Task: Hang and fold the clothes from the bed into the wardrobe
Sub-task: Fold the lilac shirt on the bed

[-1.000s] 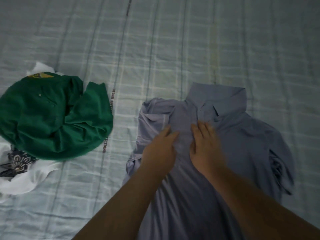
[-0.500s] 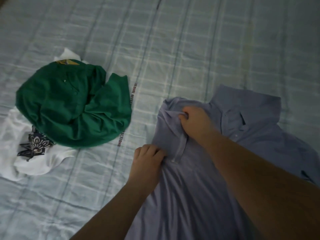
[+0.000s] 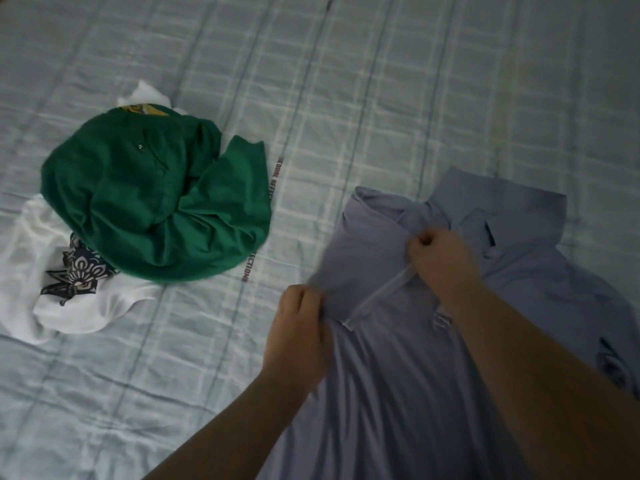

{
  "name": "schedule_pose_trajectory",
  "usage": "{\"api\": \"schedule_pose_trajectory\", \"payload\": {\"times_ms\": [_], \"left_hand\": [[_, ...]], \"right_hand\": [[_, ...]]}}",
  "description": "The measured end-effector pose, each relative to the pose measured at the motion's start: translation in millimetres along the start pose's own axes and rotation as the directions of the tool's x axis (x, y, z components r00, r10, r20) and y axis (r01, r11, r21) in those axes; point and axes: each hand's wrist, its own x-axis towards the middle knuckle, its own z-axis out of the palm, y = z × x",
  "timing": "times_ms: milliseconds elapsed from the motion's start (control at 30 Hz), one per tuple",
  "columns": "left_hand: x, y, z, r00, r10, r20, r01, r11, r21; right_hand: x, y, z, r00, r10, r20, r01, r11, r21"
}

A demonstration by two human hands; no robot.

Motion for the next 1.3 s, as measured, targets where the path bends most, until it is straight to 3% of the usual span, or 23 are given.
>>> {"api": "schedule_pose_trajectory", "payload": {"times_ms": [33,100,200,233,267,367,500,600,667,733,800,867,967,1067,1167,1300], "left_hand": [[-5,8,5,0.983,-0.181,0.024,0.183,0.979,-0.092],[-6,22,13,0.876,-0.472,0.105,0.483,0.847,-0.222],[3,31,24,0.663,-0.668,0.337,0.726,0.464,-0.508],[6,33,25,0.615,-0.686,0.39,0.744,0.341,-0.574],[10,35,27,0.592,-0.7,0.4,0.743,0.282,-0.607],[15,39,32,0.581,-0.737,0.345,0.728,0.282,-0.625],[8,39,31,0.551,-0.712,0.435,0.736,0.168,-0.656],[-4,35,27,0.583,-0.685,0.436,0.766,0.285,-0.576],[-5,31,21,0.644,-0.672,0.367,0.753,0.47,-0.461],[2,27,11,0.717,-0.649,0.253,0.696,0.648,-0.309],[14,23,-3,0.751,-0.639,0.168,0.66,0.716,-0.229],[29,19,-15,0.79,-0.608,0.077,0.611,0.77,-0.185],[47,11,-24,0.906,-0.423,0.022,0.423,0.906,-0.013],[51,-9,-19,0.935,-0.292,0.199,0.26,0.95,0.173],[44,-26,-17,0.944,-0.22,0.245,0.19,0.972,0.141],[42,-35,-25,0.934,-0.29,0.21,0.291,0.956,0.025]], "right_hand": [[2,-1,-1,1.0,-0.002,0.011,0.002,1.0,-0.014],[3,-2,-1,0.999,0.0,0.053,0.003,0.999,-0.05],[1,1,3,0.997,-0.004,0.072,0.005,1.0,-0.012],[0,2,3,0.998,-0.01,0.064,0.009,1.0,0.015],[0,2,2,0.998,-0.016,0.055,0.015,0.999,0.029],[3,3,-3,0.998,-0.054,0.041,0.052,0.998,0.041],[4,8,-11,0.997,-0.071,-0.015,0.072,0.995,0.064],[0,17,-7,0.998,-0.066,0.016,0.065,0.997,0.039],[-5,19,-3,0.997,-0.073,0.021,0.073,0.997,-0.002],[-9,15,-2,0.989,-0.14,-0.057,0.135,0.987,-0.084],[-3,5,-2,0.95,-0.267,-0.16,0.235,0.953,-0.193],[6,-15,-3,0.924,-0.345,-0.164,0.323,0.935,-0.149],[28,-48,5,0.883,-0.462,-0.081,0.464,0.886,0.01],[59,-72,17,0.856,-0.513,0.069,0.517,0.851,-0.091],[79,-81,23,0.827,-0.556,0.087,0.56,0.799,-0.22],[89,-89,20,0.866,-0.481,0.135,0.498,0.852,-0.164]]}}
